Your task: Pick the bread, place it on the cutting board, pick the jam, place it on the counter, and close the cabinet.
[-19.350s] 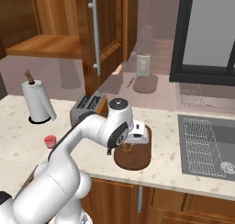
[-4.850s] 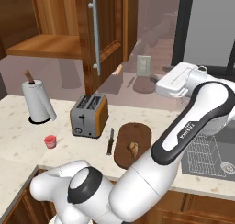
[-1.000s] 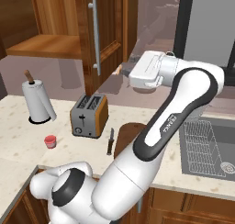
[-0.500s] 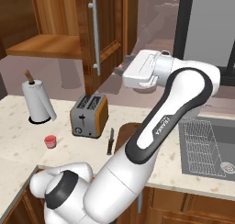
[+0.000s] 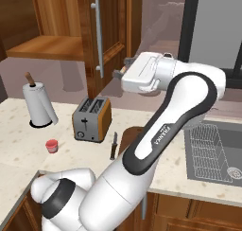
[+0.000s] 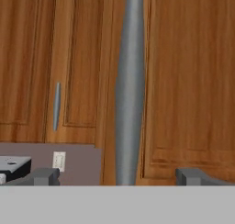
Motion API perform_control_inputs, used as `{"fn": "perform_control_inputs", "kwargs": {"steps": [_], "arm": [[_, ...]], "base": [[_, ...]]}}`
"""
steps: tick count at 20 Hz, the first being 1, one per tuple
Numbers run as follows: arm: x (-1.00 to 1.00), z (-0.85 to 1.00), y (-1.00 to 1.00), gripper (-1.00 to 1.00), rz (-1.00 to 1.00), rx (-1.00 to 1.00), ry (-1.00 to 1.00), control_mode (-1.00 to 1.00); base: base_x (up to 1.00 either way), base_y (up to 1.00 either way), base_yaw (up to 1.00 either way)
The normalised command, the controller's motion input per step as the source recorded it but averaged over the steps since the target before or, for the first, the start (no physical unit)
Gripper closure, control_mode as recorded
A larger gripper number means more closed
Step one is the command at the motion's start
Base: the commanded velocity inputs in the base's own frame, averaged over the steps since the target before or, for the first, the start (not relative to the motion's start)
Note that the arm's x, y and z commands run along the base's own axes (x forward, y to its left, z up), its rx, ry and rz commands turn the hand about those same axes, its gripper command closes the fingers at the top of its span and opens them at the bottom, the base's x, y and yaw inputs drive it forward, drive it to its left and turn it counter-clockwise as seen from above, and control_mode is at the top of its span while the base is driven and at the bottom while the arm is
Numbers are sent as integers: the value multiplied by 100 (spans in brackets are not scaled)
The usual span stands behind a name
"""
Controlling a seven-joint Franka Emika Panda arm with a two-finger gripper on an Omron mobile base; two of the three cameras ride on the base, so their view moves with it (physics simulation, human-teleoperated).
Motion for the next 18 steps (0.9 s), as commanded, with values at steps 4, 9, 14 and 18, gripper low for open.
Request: {"fn": "perform_control_inputs", "kwargs": {"steps": [4, 9, 14, 18], "arm": [[-9, 0, 11, -100, 0, 0, 1, -100], [0, 0, 20, -100, 0, 0, 2, -100], [0, 0, 20, -100, 0, 0, 3, -100], [0, 0, 20, -100, 0, 0, 2, -100]], "base": [[0, 0, 0], [0, 0, 0], [0, 0, 0], [0, 0, 0]]}}
